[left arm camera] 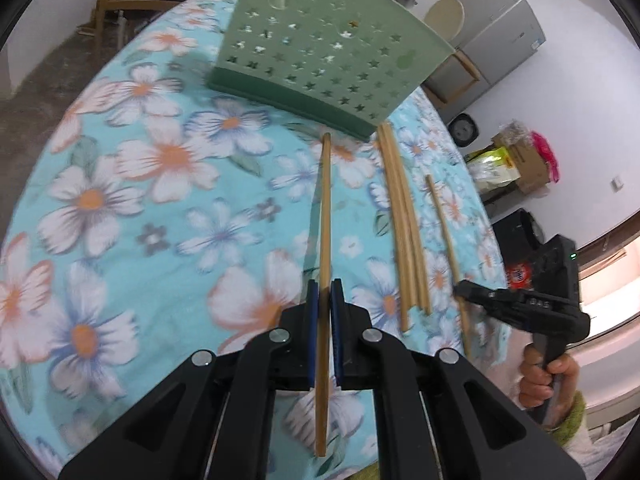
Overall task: Organize utensils
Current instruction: 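Lift both chopsticks and carry them above the green holder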
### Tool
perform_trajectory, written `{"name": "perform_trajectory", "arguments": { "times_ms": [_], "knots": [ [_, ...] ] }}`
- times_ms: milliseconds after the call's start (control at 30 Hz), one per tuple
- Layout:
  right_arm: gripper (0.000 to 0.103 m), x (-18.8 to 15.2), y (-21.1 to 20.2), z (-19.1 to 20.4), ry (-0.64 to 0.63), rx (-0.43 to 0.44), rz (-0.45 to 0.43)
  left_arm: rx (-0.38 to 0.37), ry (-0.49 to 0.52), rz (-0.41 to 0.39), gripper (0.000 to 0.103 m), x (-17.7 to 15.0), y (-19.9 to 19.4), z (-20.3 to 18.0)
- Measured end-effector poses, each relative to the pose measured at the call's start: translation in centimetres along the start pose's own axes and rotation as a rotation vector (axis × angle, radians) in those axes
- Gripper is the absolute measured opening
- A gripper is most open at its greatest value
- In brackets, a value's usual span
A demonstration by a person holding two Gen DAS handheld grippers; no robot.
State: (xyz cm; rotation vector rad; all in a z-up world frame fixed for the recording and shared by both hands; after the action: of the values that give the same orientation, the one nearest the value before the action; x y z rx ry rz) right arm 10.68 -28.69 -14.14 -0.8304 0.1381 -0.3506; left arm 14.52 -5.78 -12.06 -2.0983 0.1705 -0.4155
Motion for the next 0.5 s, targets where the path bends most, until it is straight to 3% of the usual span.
{"name": "perform_trajectory", "arguments": {
  "times_ms": [100, 233, 500],
  "knots": [
    [0.009, -0.2, 0.0, 0.5, -0.029, -0.044, 0.007, 0.052, 0.015, 0.021, 0.007, -0.2, 0.3, 0.4],
    [0.022, 0.6, 0.2, 1.2, -0.063, -0.088, -0.002, 0.089, 0.038, 0.052, 0.026, 0.2, 1.2, 0.4],
    [0.022, 3.5, 1.0, 1.3, -0.108, -0.176, -0.036, 0.206, 0.101, 0.062, 0.026, 2.3, 3.1, 0.0]
  ]
}}
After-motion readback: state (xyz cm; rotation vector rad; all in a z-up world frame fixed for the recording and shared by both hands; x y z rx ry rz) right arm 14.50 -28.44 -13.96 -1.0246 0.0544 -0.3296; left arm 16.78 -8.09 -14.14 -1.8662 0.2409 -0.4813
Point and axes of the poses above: each gripper's, at about its wrist camera, not at the fingertips, and y roughly the way its jaws point, z to its left, x to its top, the point moved 10 cm from there along y, roughly the way its jaws point, and after that the axes turned 14 degrees about z, right-handed, at the moved point
